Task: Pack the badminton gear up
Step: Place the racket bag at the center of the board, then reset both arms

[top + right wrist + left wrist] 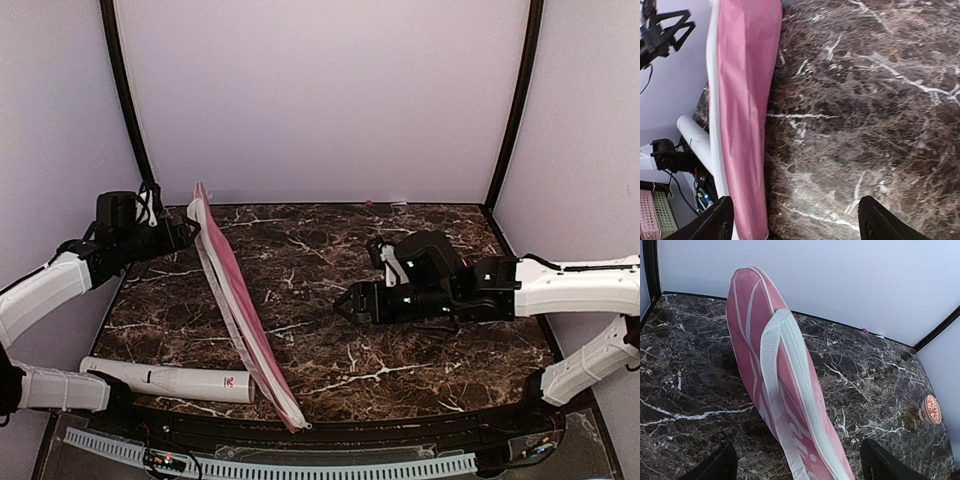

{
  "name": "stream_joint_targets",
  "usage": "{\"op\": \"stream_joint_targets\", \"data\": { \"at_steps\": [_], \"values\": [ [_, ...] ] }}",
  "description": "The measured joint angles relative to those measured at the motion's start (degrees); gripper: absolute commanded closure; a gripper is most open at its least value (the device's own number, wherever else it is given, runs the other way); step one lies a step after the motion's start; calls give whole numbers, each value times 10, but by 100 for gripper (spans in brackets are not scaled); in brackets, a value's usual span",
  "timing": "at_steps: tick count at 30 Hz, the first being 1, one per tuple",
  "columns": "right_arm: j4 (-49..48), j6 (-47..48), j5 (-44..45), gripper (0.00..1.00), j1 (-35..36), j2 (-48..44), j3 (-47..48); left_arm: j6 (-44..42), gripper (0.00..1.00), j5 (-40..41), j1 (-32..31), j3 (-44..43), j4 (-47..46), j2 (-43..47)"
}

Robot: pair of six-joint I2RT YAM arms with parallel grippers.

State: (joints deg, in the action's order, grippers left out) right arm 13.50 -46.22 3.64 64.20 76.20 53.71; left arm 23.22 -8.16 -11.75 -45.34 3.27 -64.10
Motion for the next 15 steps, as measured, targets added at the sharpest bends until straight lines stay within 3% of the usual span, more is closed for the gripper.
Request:
{"op": "stream_joint_targets", "data": {
  "at_steps": [8,15],
  "values": [
    [-17,40,36,8,-133,-71,-70,-7,10,30,0,45,12,48],
    [-49,92,36,8,-302,-85,-119,-5,3,93,15,123,9,108]
  ]
}}
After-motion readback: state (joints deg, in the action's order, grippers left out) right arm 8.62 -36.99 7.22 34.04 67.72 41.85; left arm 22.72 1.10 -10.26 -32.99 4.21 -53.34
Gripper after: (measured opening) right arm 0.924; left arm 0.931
